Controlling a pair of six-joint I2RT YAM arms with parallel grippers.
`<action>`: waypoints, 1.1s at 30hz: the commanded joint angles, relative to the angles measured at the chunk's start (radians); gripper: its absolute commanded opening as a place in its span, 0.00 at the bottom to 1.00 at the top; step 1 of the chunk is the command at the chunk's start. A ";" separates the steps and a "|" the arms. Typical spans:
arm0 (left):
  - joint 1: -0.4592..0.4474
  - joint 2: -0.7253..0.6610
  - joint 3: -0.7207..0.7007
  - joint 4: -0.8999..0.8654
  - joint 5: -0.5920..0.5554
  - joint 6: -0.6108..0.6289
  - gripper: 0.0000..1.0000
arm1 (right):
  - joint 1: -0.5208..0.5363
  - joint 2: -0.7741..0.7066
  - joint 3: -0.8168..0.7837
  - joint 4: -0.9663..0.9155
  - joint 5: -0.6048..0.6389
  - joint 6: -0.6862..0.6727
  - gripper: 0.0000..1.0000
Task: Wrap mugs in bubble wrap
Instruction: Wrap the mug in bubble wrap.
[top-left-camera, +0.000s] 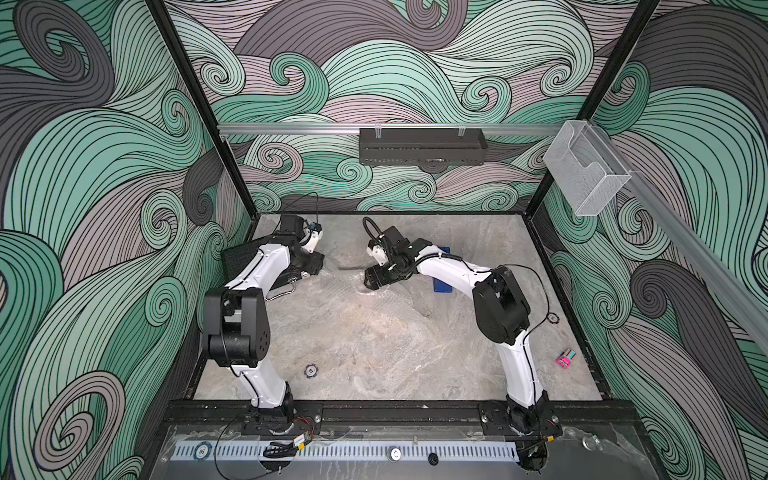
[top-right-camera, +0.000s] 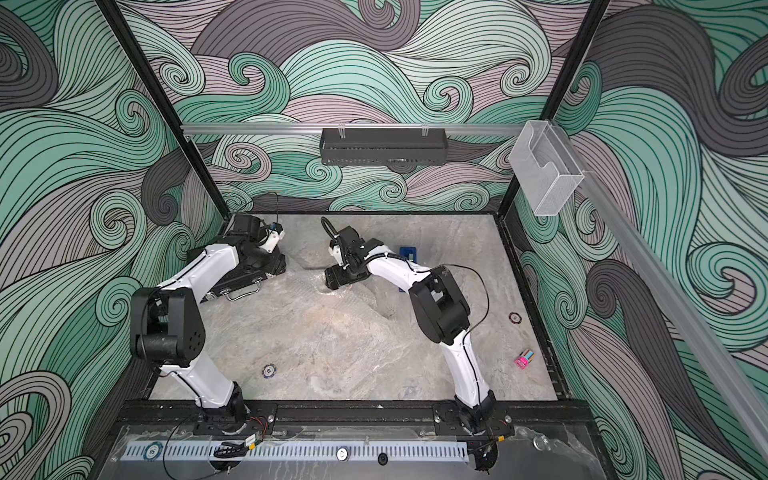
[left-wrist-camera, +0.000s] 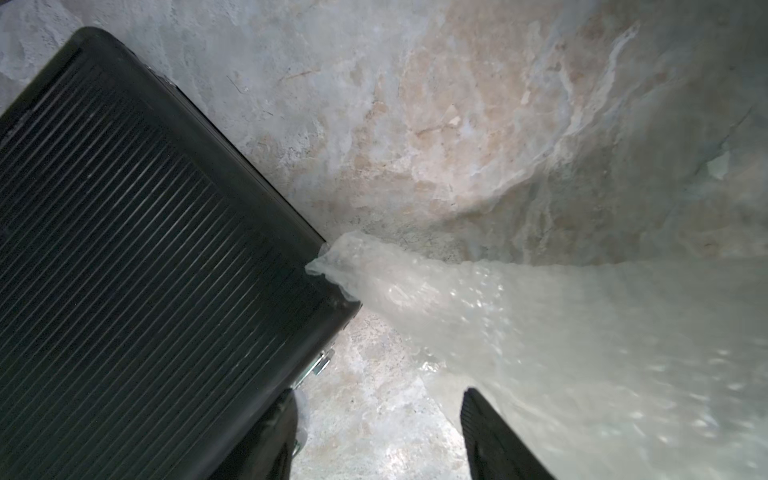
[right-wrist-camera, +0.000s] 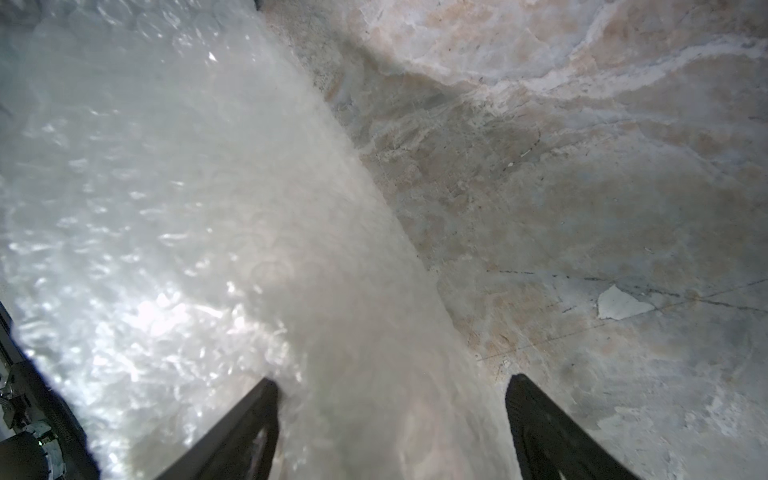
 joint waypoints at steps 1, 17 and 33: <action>0.006 0.020 0.011 0.044 -0.049 0.037 0.67 | 0.007 0.034 0.022 -0.031 -0.004 -0.020 0.84; 0.006 0.101 0.073 0.112 0.057 0.050 0.68 | 0.008 0.061 0.049 -0.047 -0.011 -0.031 0.83; 0.007 0.145 0.110 0.085 0.178 0.053 0.21 | 0.008 0.071 0.063 -0.054 -0.020 -0.029 0.79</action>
